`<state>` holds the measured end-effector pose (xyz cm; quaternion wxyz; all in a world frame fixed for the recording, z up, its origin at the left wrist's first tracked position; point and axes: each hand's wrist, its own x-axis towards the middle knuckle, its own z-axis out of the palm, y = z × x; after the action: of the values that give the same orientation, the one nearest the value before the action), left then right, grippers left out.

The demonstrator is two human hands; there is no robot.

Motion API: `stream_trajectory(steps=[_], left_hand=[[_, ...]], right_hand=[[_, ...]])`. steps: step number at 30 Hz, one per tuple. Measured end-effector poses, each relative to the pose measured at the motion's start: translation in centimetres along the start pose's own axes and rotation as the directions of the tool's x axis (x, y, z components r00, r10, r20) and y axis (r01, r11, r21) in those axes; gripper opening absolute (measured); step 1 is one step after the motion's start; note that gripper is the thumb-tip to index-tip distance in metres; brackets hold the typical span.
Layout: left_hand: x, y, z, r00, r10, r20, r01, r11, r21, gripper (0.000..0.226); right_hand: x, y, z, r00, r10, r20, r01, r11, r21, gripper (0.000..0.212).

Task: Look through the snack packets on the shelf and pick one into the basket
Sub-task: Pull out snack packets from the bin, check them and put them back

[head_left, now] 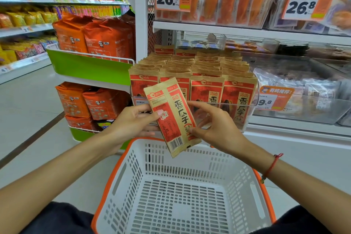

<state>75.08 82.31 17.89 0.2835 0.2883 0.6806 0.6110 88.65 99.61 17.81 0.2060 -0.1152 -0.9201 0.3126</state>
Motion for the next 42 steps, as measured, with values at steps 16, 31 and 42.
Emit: stream_trajectory(steps=[16, 31, 42], left_hand=[[-0.2, 0.8, 1.0, 0.979, 0.178, 0.099, -0.195, 0.957, 0.214, 0.080], [2.4, 3.7, 1.9, 0.946, 0.325, 0.014, -0.325, 0.946, -0.008, 0.039], [8.0, 9.3, 2.8, 0.872, 0.439, -0.217, -0.457, 0.889, -0.035, 0.029]], right_hand=[[0.6, -0.3, -1.9, 0.919, 0.052, 0.391, -0.191, 0.927, 0.324, 0.080], [0.5, -0.4, -7.0, 0.829, -0.077, 0.555, -0.382, 0.646, 0.661, 0.049], [6.8, -4.9, -12.2, 0.999, 0.002, 0.035, -0.009, 0.978, 0.207, 0.025]])
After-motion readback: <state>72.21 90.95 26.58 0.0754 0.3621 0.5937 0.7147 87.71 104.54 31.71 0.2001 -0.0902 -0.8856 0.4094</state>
